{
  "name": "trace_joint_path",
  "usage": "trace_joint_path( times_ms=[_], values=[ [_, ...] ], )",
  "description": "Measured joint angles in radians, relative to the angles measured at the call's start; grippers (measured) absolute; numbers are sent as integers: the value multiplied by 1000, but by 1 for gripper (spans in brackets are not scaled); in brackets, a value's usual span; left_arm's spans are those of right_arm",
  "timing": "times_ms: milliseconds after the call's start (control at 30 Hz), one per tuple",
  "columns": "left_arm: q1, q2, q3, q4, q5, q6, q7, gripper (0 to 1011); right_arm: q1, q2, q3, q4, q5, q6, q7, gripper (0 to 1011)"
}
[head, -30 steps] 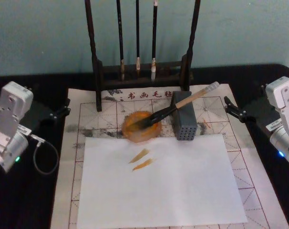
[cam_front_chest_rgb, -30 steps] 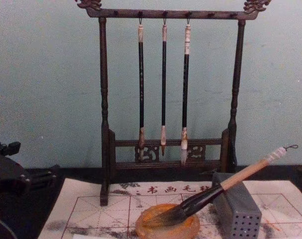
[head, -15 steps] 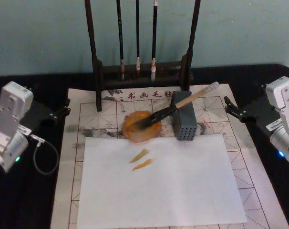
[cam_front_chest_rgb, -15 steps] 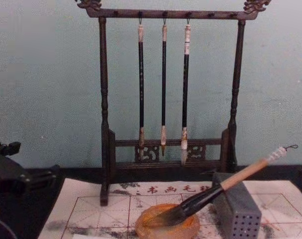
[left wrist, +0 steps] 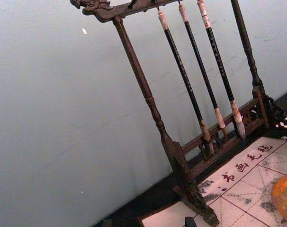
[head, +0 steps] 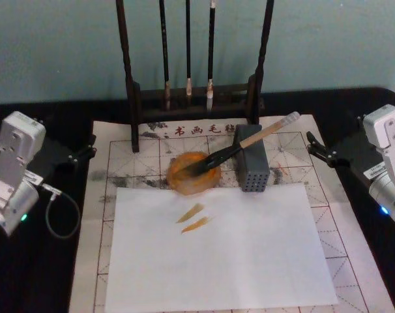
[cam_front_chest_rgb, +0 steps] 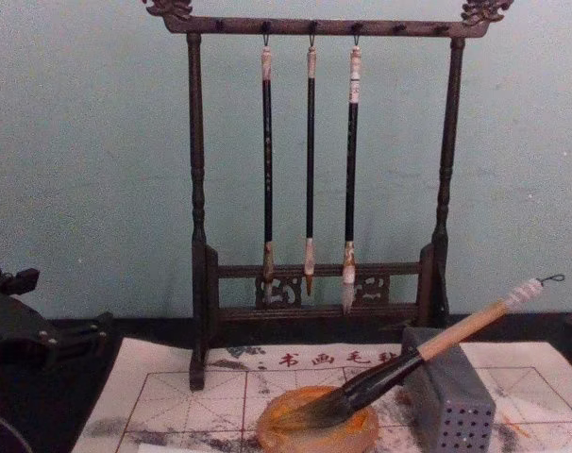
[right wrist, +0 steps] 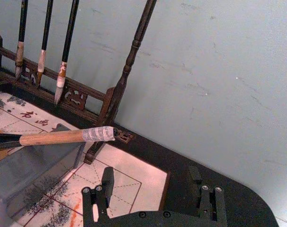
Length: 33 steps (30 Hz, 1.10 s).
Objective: Pick up the brush from the inkstone, write on the paper, then place the brush back to its original position.
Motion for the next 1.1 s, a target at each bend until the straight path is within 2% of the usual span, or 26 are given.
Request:
trace_joint_path(
  times_ms=[667,767,900,933,1033,1100],
  values=[
    [0,0,0,0,0,0,0,1001,0,-2,3,1,1,0,3,1000],
    [0,0,0,0,0,0,0,1001,1,-14,20,4,26,1,27,1000],
    [0,0,0,0,0,0,0,1001,-15,-34,54,2,83,0,61,1000],
    [0,0,0,0,0,0,0,1001,-15,-34,54,2,83,0,61,1000],
    [0,0,0,0,0,0,0,1001,-38,-50,87,-12,144,3,88,1000],
    [0,0,0,0,0,0,0,1001,-48,-56,100,-18,167,7,100,1000]
  ],
)
